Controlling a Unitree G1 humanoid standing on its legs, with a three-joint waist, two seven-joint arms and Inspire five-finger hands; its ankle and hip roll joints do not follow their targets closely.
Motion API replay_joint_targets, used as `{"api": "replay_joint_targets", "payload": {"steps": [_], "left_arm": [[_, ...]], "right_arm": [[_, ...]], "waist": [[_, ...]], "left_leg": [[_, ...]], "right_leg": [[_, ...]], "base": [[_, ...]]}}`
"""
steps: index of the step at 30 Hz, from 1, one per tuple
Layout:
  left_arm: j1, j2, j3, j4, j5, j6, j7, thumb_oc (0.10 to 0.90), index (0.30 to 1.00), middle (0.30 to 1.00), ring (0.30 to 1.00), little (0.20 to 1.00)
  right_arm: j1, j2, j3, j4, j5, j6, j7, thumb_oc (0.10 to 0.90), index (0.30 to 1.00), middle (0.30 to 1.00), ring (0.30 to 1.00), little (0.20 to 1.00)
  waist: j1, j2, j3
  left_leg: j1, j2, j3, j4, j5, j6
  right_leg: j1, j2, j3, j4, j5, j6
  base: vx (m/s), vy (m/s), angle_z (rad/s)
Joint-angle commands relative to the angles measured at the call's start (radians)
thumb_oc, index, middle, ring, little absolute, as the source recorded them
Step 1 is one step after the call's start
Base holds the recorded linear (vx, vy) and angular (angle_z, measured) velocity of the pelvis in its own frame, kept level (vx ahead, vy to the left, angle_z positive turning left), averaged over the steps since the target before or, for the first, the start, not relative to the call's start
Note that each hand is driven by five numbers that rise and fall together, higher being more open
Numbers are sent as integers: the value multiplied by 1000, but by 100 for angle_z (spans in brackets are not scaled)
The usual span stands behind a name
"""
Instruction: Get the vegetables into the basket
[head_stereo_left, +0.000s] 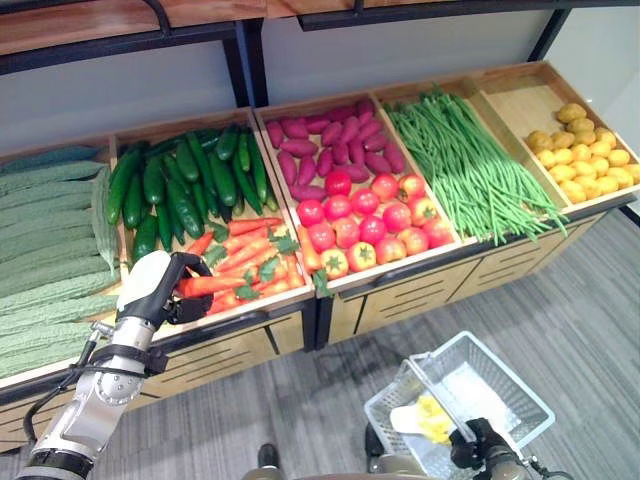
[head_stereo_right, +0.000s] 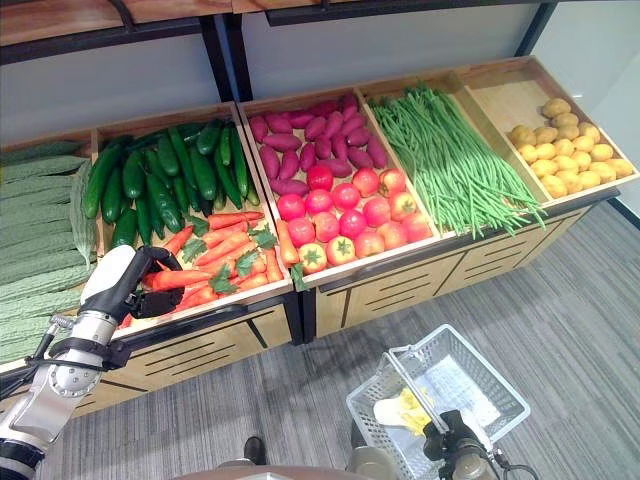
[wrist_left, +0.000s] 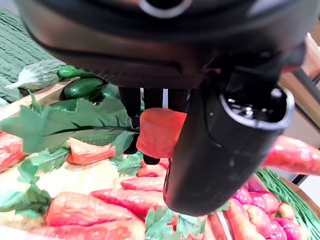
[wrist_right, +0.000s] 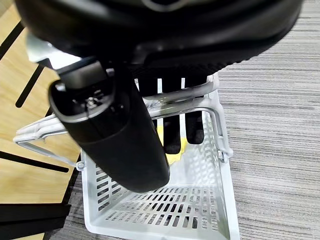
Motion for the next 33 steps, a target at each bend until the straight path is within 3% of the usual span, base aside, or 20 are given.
{"api": "replay_joint_targets", "payload": {"steps": [1,11,13,14,16,17,19,20,23,33], "left_arm": [[-119,118,78,-81,-28,-70,37,400,300,300,300,300],[-178,150,14,-67,-36,-69,7,400,300,300,300,300],[-209,144,-19,-56,-33,-68,1,400,300,300,300,300],[-231,142,-31,-62,-27,-69,12,400,300,300,300,300],[-239,140,-36,-72,-32,-68,20,400,300,300,300,300],[-229,135,-20,-83,-41,-68,24,400,300,300,300,300],[-206,133,1,-111,-53,-69,17,400,300,300,300,300],[-189,132,14,-117,-59,-68,9,400,300,300,300,300],[-164,120,37,-121,-62,-71,16,400,300,300,300,300],[-166,90,17,-149,-72,-76,3,400,300,300,300,300]], "right_arm": [[-24,-34,-4,-5,0,-26,-22,400,300,300,300,300],[10,-16,-22,-4,7,-14,-9,400,300,300,300,300],[21,-14,-31,-13,14,-12,-13,400,300,300,300,300],[9,-17,-31,-40,16,-12,-23,400,300,300,300,300],[-7,-17,-24,-33,21,-13,-25,400,300,300,300,300],[-15,-17,-12,-40,16,-15,-24,400,300,300,300,300],[-16,-17,-5,-30,0,-15,-23,400,300,300,300,300],[-15,-18,0,-32,-4,-16,-20,400,300,300,300,300],[-16,-21,11,-40,-13,-17,-26,400,300,300,300,300],[-10,-76,-11,-38,-2,-16,-38,400,300,300,300,300]], "waist": [[-13,-30,-24],[-29,-66,-21],[-43,-78,-19],[-46,-80,-5],[-31,-69,9],[-7,-49,21],[11,-34,19],[12,-36,17],[16,-44,8],[-25,-4,6]], "left_leg": [[12,2,-16,7,-57,-6],[43,-61,22,7,-93,43],[40,-80,27,7,-96,52],[17,-85,57,7,-88,59],[11,-81,87,7,-87,69],[12,-68,124,7,-85,76],[20,-63,146,9,-93,79],[21,-64,155,10,-95,78],[24,-57,203,9,-86,67],[44,26,227,26,-37,1]], "right_leg": [[43,-104,-7,5,-41,96],[14,-159,42,52,8,138],[-1,-175,59,55,50,147],[-56,-179,76,54,119,150],[-74,-178,19,107,83,145],[-64,-180,-106,204,-12,114],[-41,-177,-179,302,-76,102],[-37,-167,-175,325,-102,99],[-24,-132,-195,246,-103,93],[4,-36,-170,170,-166,40]], "base": [[35,37,0],[3,121,-11],[-94,155,-13],[-186,135,-24],[-185,102,-94],[-148,95,-97],[-51,89,-70],[-6,16,-127],[35,-146,-86],[63,-196,-28]]}}
